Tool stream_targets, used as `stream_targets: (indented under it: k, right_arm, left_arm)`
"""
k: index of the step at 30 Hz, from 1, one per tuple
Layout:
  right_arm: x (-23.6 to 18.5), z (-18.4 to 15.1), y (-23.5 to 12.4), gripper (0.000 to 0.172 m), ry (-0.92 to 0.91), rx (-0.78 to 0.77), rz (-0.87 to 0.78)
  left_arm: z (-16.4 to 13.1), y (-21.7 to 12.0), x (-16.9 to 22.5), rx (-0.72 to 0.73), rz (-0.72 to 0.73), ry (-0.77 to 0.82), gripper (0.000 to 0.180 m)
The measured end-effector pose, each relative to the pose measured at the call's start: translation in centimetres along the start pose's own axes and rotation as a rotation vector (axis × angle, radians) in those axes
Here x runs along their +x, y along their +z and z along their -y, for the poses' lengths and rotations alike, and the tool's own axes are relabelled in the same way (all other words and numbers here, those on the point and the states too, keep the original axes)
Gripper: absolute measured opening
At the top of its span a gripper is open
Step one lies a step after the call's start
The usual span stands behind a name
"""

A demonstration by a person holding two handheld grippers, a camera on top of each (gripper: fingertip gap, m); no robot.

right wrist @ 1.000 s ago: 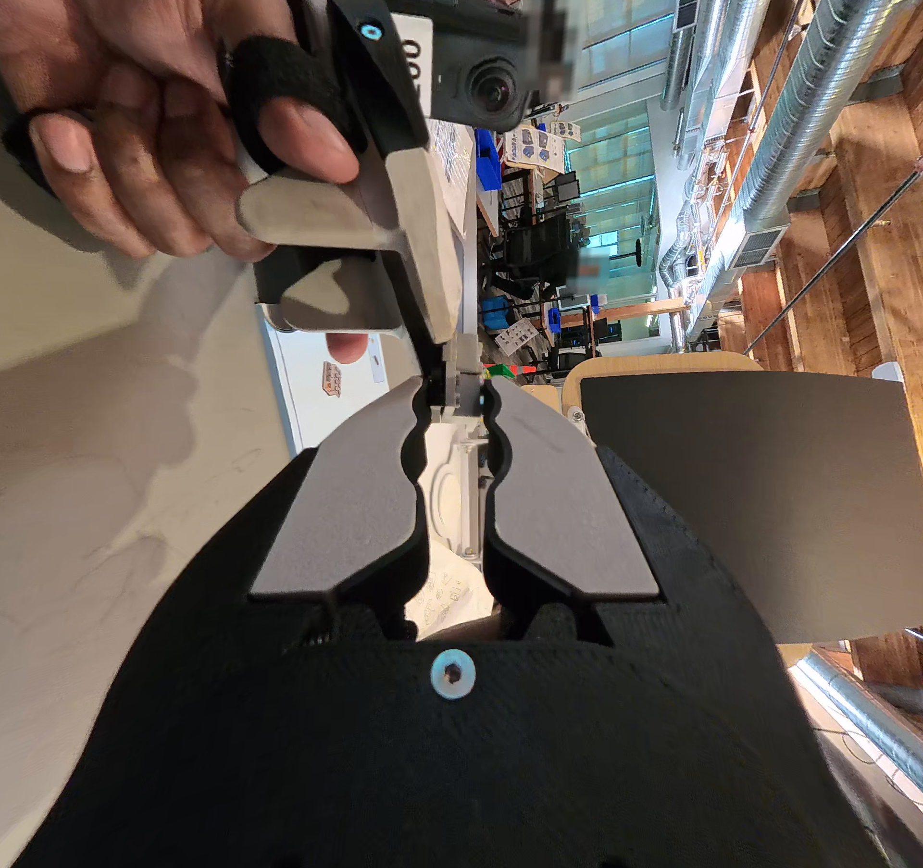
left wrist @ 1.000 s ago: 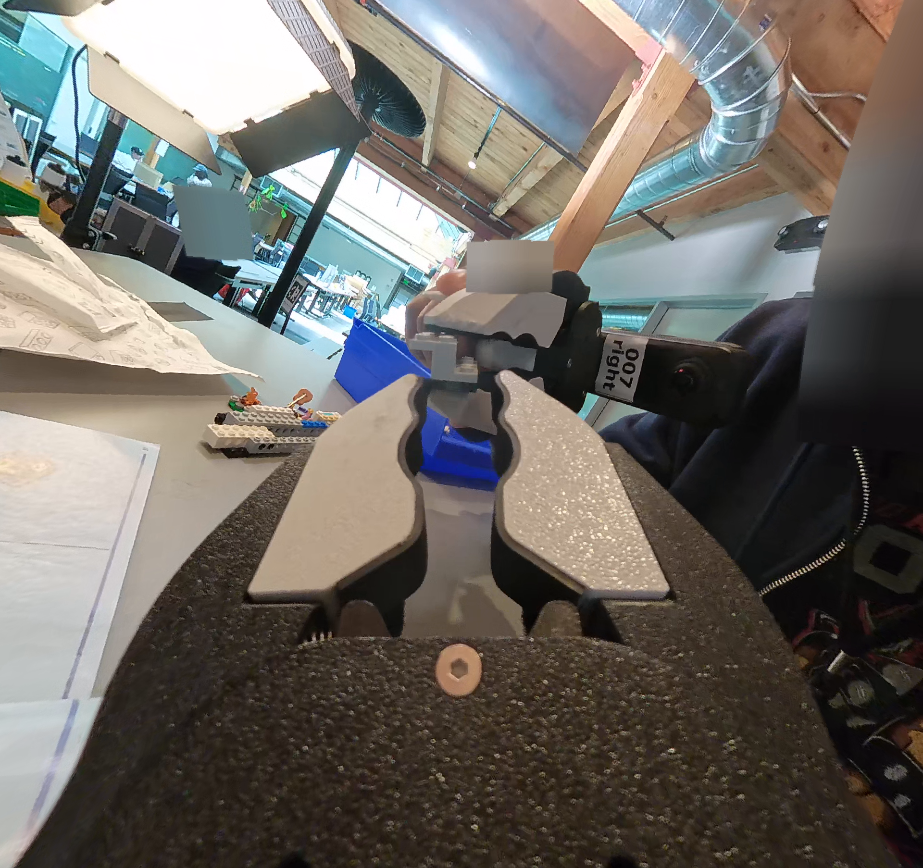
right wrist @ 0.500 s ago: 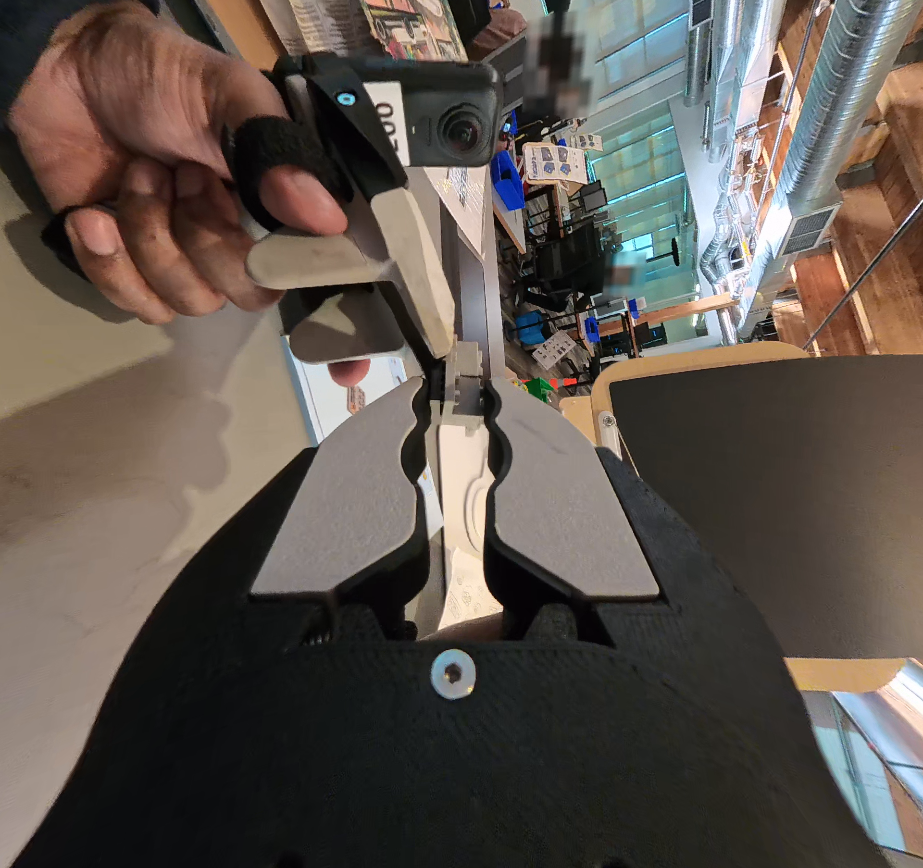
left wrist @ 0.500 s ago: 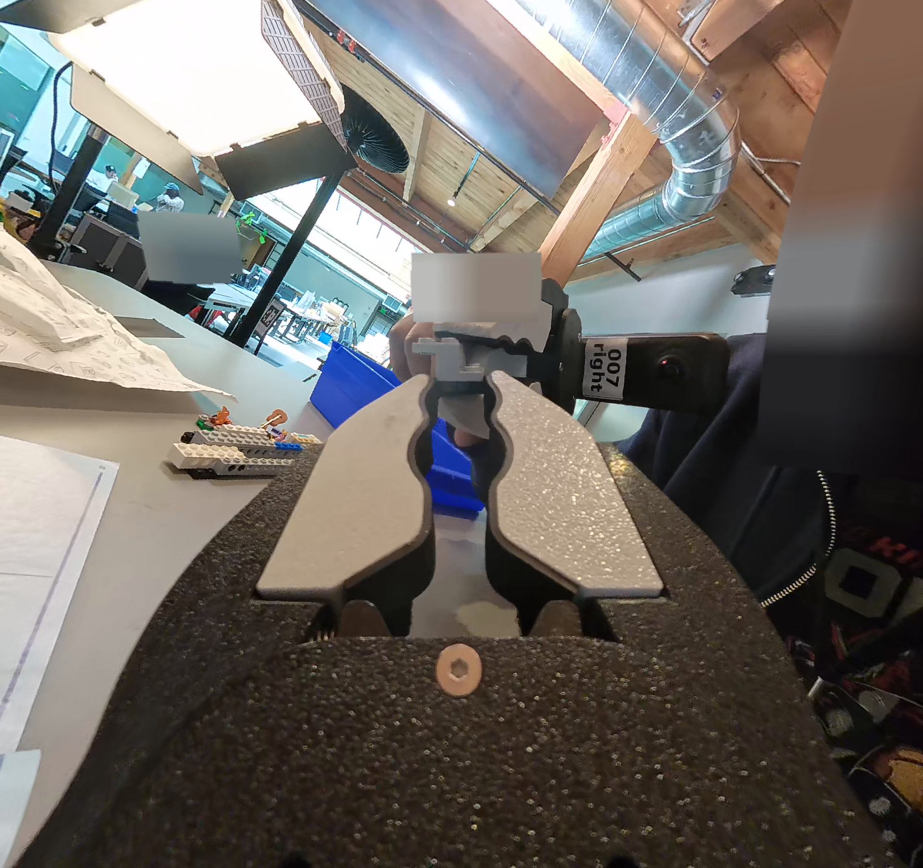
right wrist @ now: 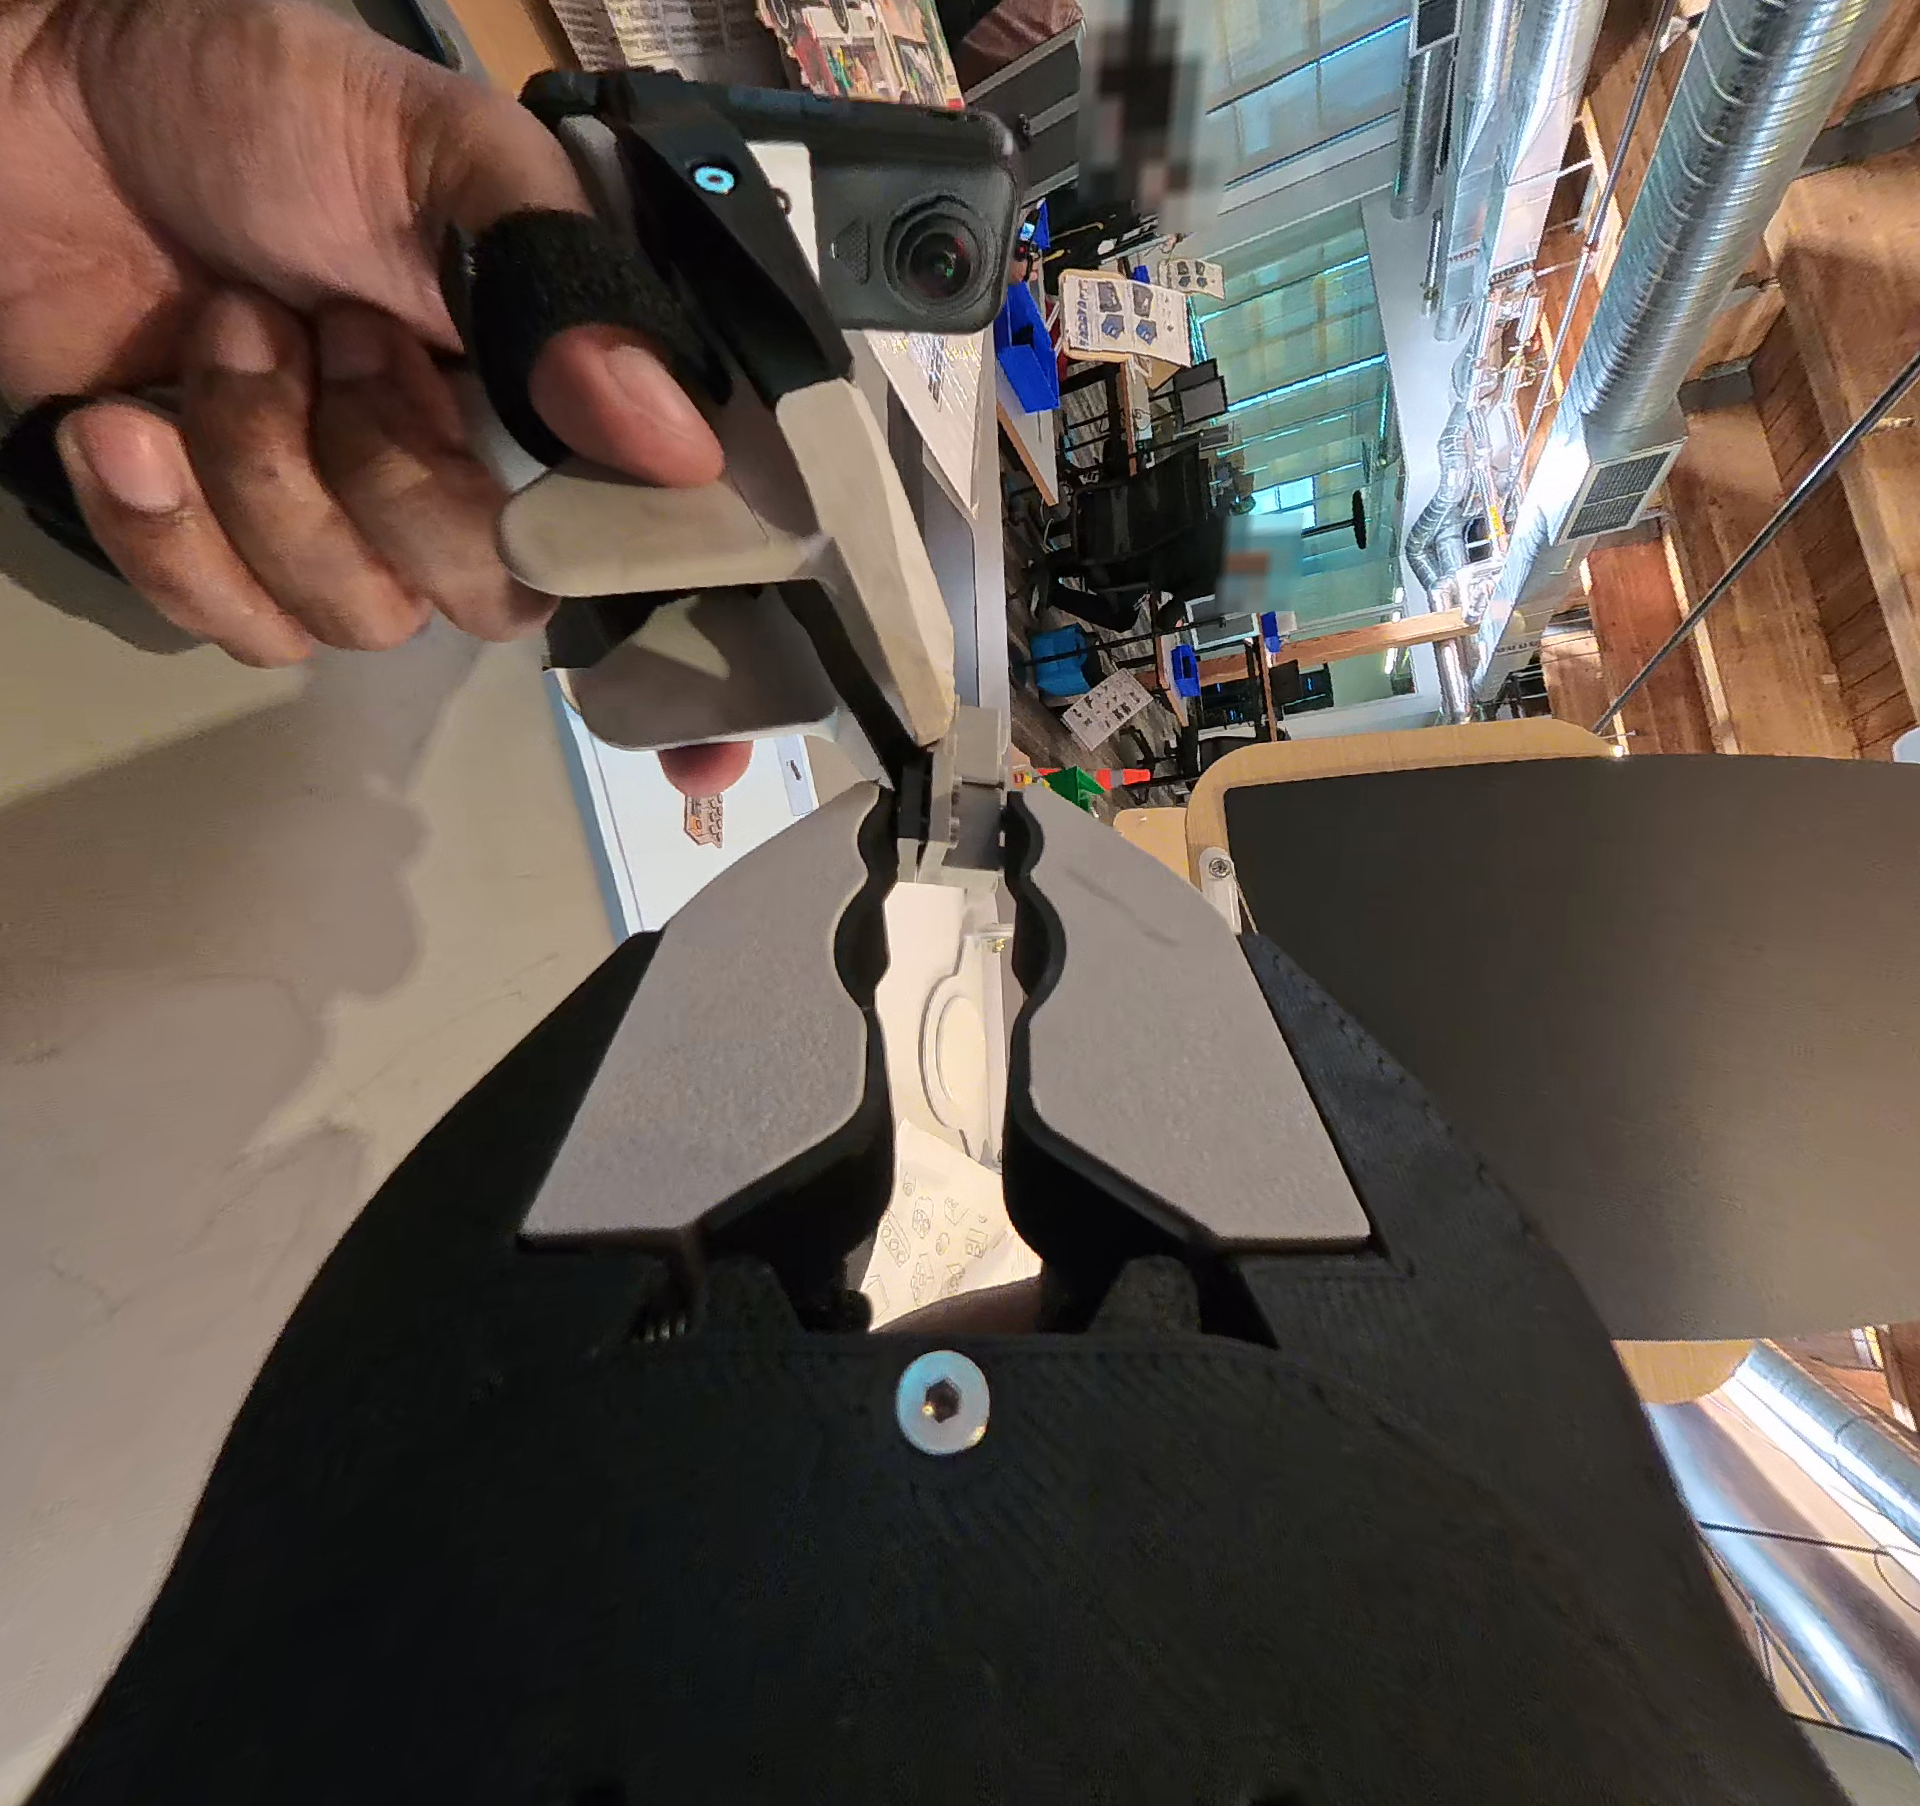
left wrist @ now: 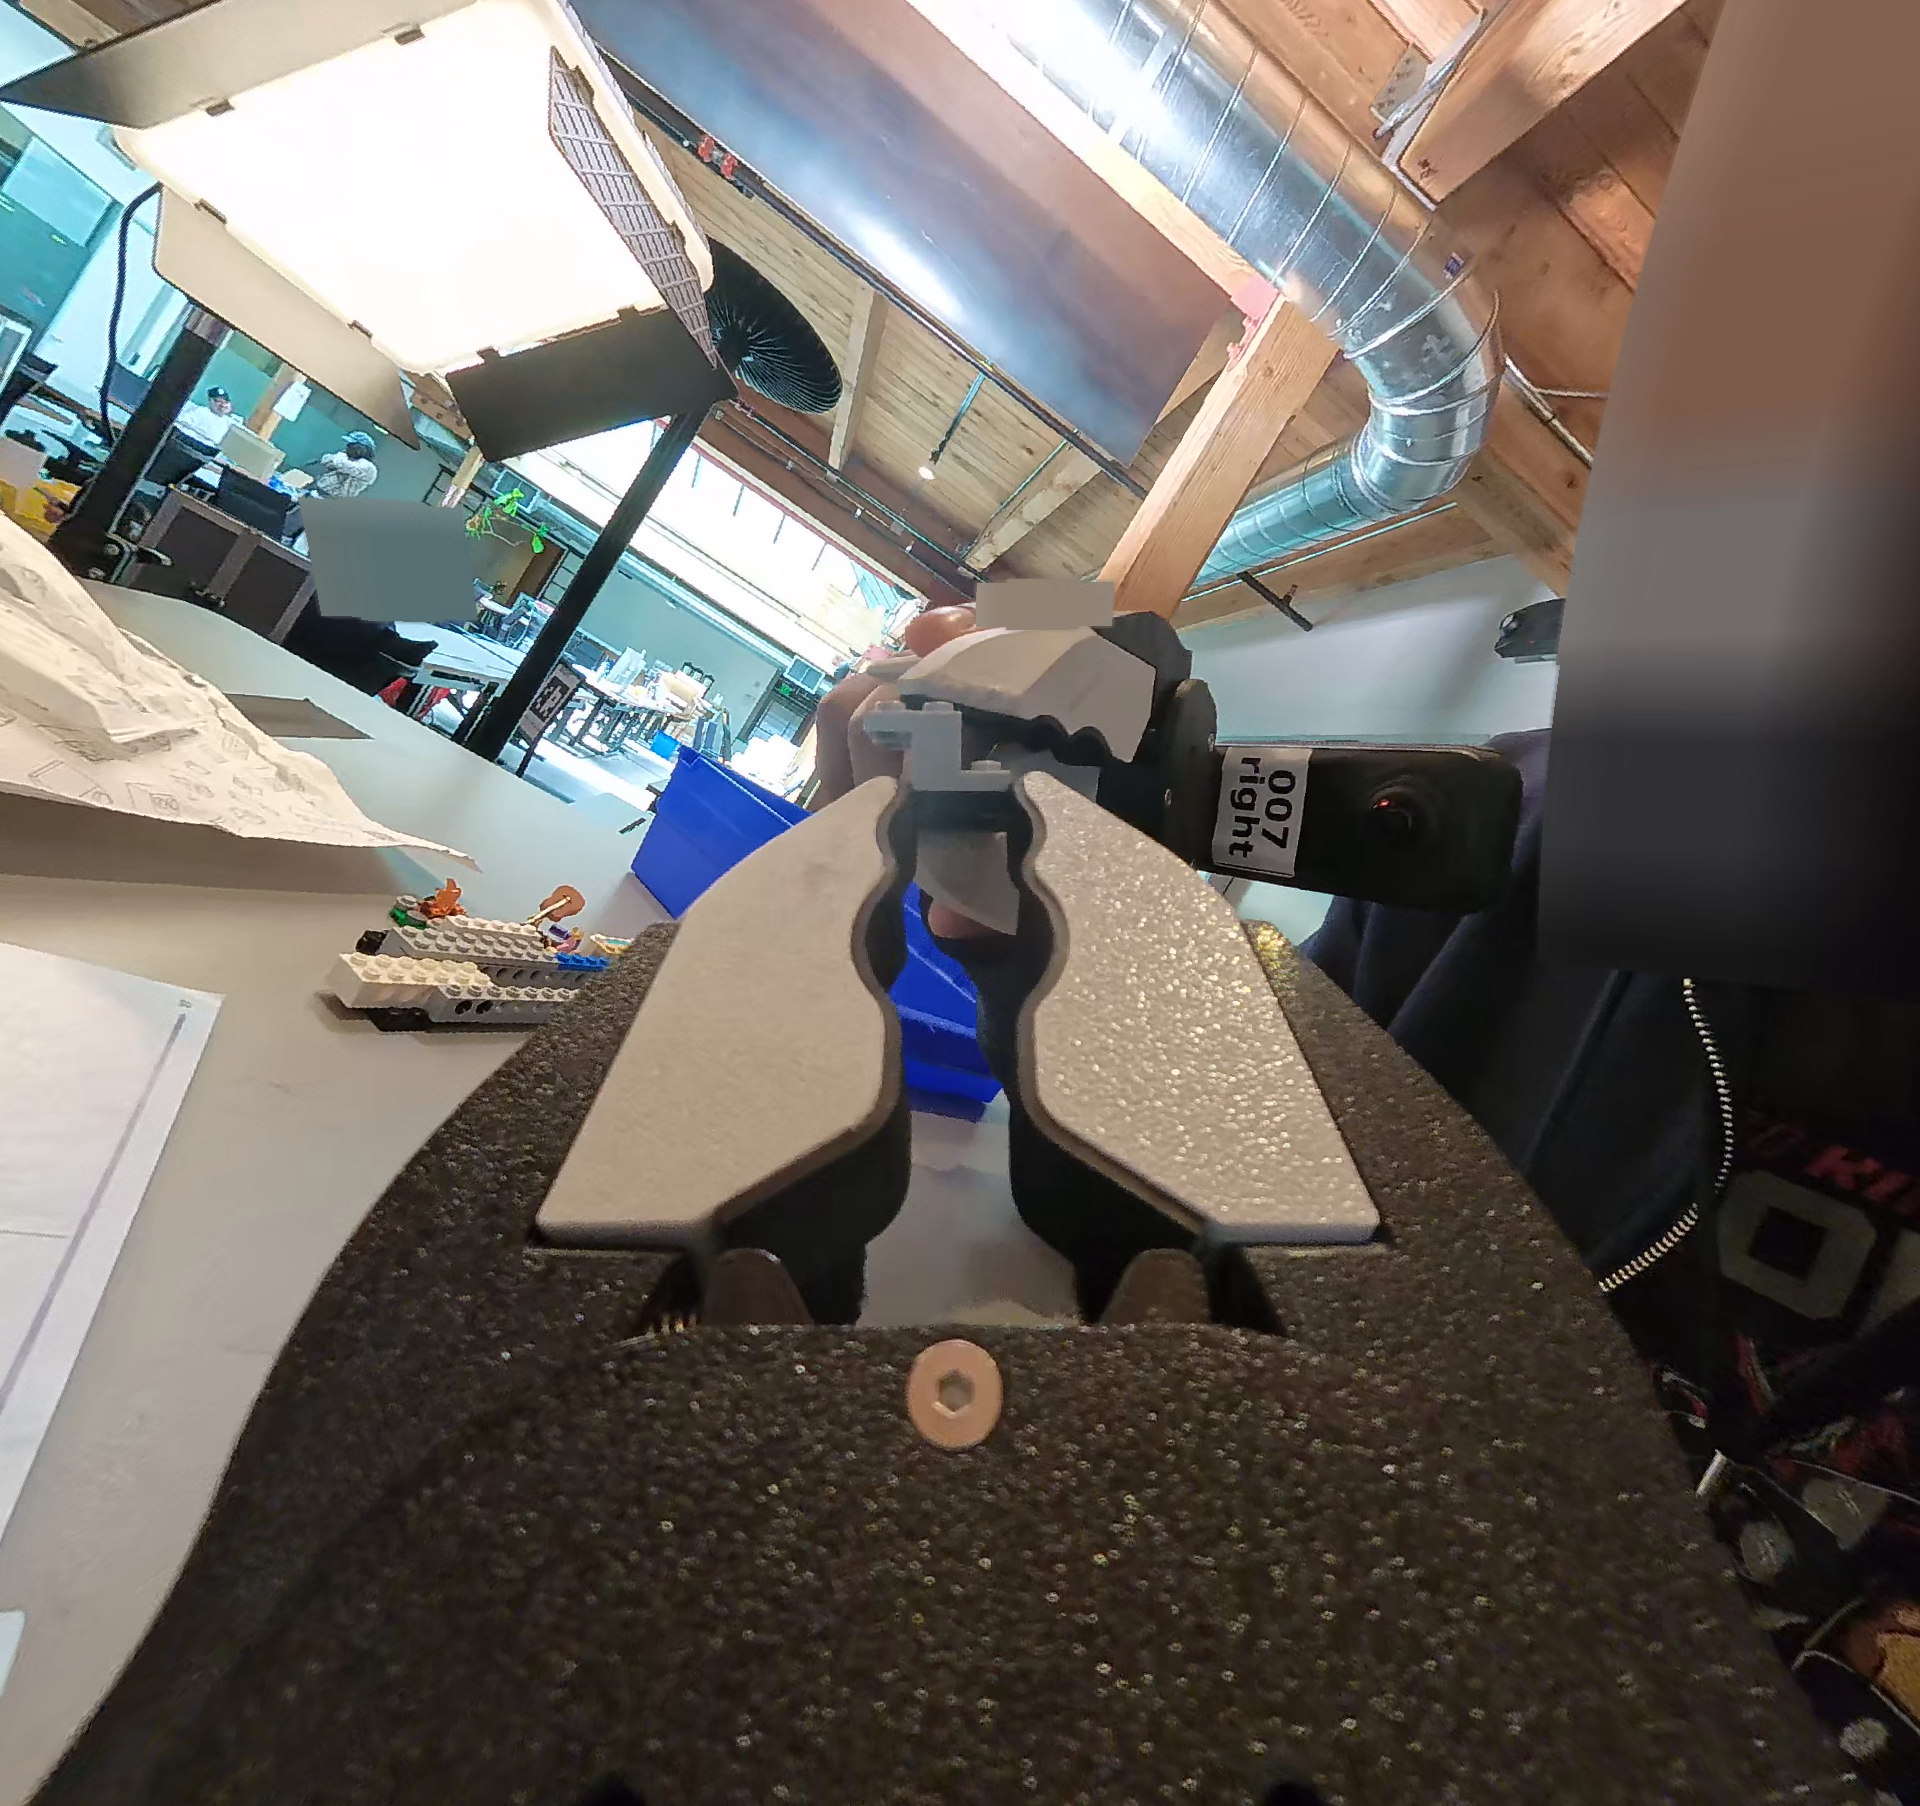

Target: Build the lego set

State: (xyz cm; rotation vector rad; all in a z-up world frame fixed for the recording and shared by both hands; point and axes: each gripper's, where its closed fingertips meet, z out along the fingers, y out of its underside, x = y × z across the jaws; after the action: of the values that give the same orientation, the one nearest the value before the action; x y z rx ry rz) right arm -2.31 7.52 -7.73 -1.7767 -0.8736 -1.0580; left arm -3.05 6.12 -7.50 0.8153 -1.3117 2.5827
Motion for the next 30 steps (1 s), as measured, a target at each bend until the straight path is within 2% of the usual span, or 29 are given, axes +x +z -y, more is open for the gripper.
stream_targets:
  k: [11, 30]
  right_arm:
    - [-0.1, -0.5, 0.1, 0.019, -0.022, -0.055, 0.009]
    - [1.3, 0.7, 0.3, 0.027, -0.018, 0.029, -0.165]
  left_arm:
    - [0.1, 0.1, -0.3, 0.036, 0.002, -0.041, 0.017]
    - [1.5, -0.3, 0.6, 0.134, -0.061, -0.045, 0.016]
